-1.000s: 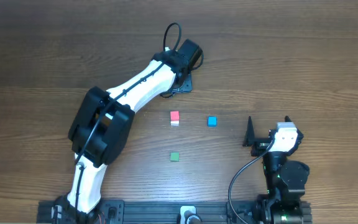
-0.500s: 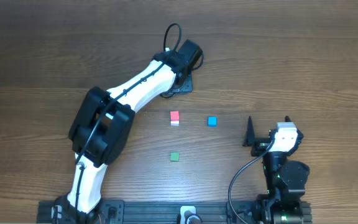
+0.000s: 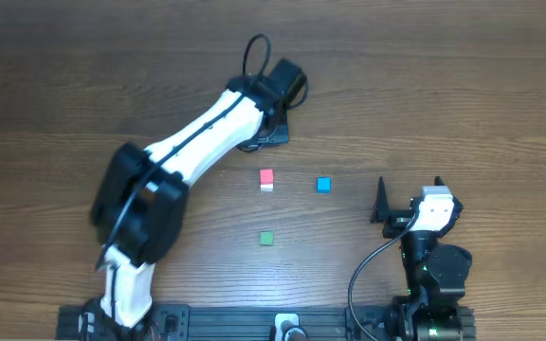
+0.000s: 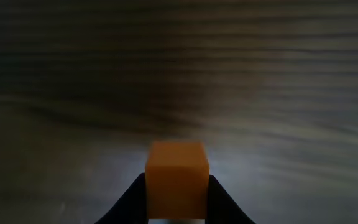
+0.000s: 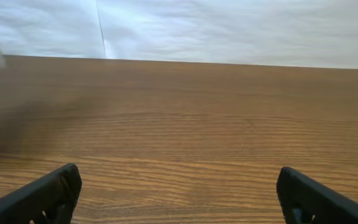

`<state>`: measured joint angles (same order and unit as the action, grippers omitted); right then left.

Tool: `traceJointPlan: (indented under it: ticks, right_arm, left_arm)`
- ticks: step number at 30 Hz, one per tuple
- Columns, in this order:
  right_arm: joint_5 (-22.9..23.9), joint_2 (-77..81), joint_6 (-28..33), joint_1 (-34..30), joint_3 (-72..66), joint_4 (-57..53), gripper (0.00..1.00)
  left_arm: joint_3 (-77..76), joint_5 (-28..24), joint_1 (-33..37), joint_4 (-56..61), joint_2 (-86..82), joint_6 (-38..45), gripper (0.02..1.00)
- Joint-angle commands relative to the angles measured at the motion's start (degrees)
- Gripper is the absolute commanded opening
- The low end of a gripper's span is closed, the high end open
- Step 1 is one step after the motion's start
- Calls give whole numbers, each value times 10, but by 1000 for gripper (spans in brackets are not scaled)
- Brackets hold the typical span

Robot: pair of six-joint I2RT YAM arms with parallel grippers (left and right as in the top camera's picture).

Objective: Stack Cubes

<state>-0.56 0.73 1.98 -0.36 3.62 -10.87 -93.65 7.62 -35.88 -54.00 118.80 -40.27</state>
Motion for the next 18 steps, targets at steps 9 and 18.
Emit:
traceJointPlan:
  ticks: [9, 18]
  right_arm:
    - [-7, -4, 2, -3, -4, 0, 993]
    - [-7, -4, 2, -3, -4, 0, 991]
  left_arm:
    - [136, 47, -99, -29, -217, -113, 40]
    - [194, 41, -104, 24, -210, -116, 42]
